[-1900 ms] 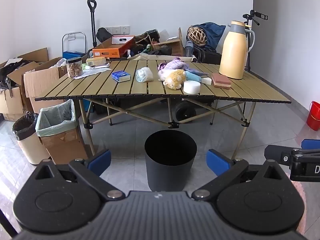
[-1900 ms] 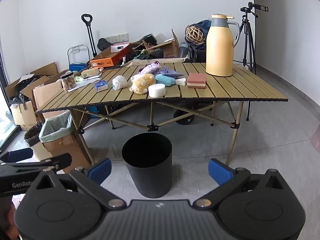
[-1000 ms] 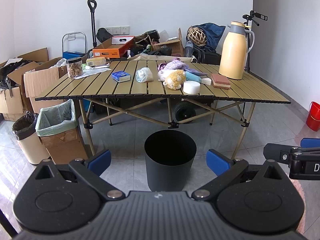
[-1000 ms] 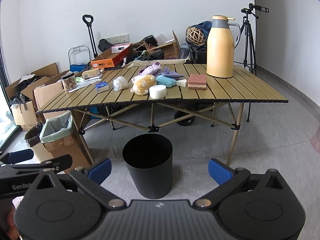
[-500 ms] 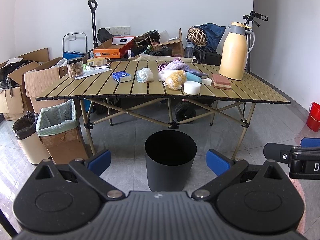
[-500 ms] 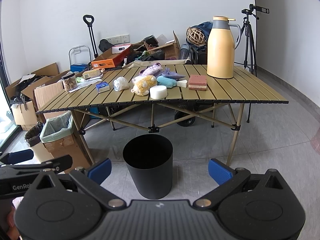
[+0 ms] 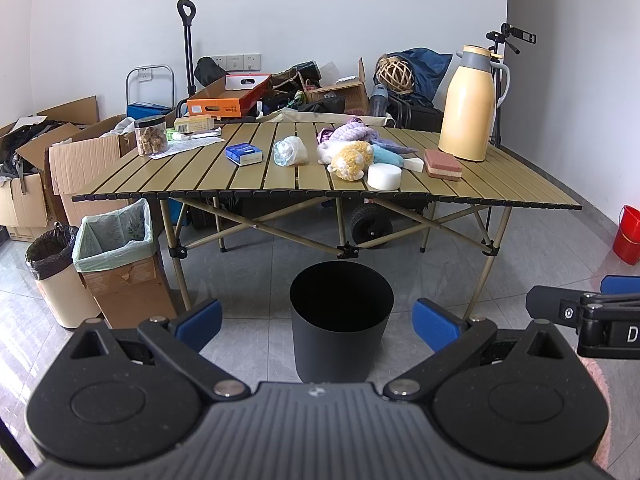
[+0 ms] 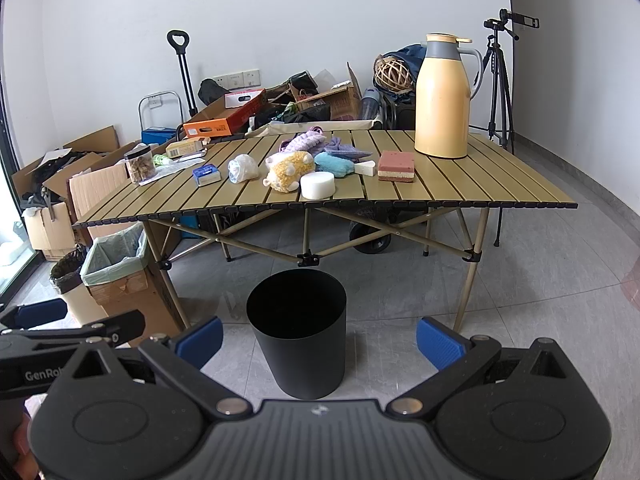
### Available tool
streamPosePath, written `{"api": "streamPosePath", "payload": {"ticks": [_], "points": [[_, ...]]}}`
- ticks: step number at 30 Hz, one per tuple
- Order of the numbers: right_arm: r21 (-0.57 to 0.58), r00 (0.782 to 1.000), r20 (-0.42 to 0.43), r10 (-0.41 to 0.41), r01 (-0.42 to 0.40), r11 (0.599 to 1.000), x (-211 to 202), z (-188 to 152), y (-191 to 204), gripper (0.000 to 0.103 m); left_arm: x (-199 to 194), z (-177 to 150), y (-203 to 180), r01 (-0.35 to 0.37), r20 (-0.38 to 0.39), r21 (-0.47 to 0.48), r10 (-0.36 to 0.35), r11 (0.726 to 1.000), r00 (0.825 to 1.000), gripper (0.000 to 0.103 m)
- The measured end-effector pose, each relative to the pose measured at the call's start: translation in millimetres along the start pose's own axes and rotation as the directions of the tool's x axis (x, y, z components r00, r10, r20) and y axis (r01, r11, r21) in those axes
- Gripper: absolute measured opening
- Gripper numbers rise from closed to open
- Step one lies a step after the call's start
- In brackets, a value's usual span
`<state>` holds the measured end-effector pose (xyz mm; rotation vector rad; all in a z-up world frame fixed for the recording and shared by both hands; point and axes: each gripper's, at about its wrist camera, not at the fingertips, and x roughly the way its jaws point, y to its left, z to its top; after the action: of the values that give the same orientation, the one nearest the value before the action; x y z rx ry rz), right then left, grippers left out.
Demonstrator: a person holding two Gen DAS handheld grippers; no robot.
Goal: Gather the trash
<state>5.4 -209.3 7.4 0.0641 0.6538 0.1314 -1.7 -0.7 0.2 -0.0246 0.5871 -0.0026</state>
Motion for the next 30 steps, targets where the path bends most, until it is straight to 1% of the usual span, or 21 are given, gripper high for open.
{"api": "streamPosePath", "payload": {"ticks": [23, 30], "points": [[0.0, 1.0, 0.001, 0.0, 0.0, 1.0, 1.0, -3.5, -0.6, 0.103, 0.1, 0.0, 0.4, 0.0, 0.002, 0.0, 0.0, 1.0, 1.0, 0.103], [0.001, 1.0, 0.002, 0.0, 0.0, 1.0, 3.2, 1.6, -0.6, 0.103, 0.1, 0.0, 0.4, 0.0, 0.002, 0.0, 0.0, 1.0, 1.0, 0.103]]}}
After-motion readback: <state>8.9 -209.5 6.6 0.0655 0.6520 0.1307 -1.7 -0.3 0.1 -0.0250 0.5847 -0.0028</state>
